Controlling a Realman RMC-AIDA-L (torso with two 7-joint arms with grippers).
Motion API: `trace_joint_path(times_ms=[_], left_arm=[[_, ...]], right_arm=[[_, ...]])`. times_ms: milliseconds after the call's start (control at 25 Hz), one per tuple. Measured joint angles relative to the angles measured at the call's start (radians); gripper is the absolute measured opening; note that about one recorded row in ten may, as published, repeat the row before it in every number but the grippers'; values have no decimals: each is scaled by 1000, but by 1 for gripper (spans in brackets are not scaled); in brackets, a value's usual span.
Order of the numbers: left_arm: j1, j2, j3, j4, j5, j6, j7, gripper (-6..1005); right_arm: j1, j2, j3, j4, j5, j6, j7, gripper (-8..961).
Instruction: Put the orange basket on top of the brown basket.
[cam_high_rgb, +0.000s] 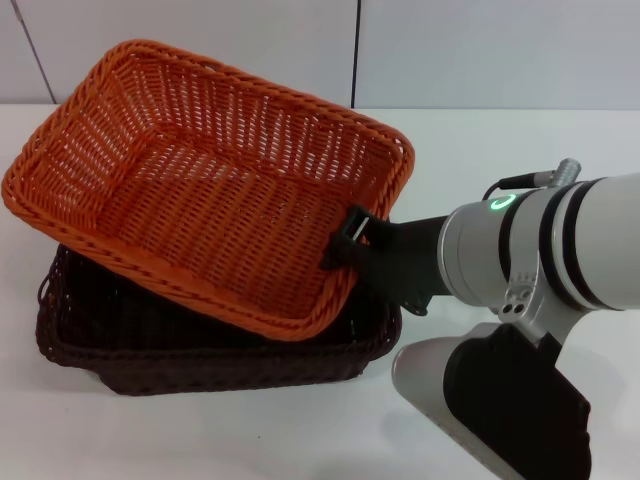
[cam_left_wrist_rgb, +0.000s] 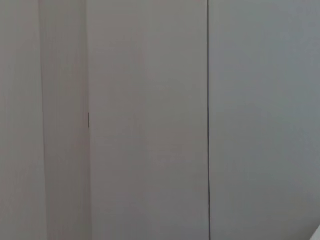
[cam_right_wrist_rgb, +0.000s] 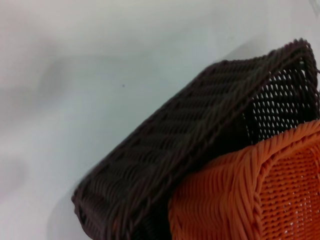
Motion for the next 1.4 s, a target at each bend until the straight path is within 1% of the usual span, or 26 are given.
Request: trace_joint_path(times_ms=[320, 480, 560, 640, 760, 880, 1000, 1200, 1400], left_arm=[[4, 0, 13, 0, 0, 0, -6, 772], [4, 0, 14, -2, 0, 0, -6, 772], [3, 0, 14, -2, 4, 0, -6, 771], [2, 1, 14, -2, 5, 0, -6, 771], [2, 2, 14, -1, 6, 0, -6, 771], [3, 6, 14, -2, 6, -1, -5, 771], [5, 7, 14, -2, 9, -1, -3, 771], [9, 8, 14, -1, 9, 0, 1, 771], [23, 9, 24, -1, 9, 2, 2, 771]], right_arm=[[-14, -5, -5, -1, 6, -25, 1, 167], [-50, -17, -10, -29, 4, -30, 2, 168], [-80, -18, -11, -62, 2, -28, 1, 168], [-112, -15, -12, -98, -2, -29, -3, 239], [-165, 6, -20, -151, -14, -31, -20, 345], [-199, 22, -44, -166, -35, -19, -34, 457], [-226, 31, -83, -168, -46, -1, -36, 573], [-251, 40, -146, -168, -53, 20, -31, 625], [-273, 42, -213, -164, -56, 98, -21, 625]])
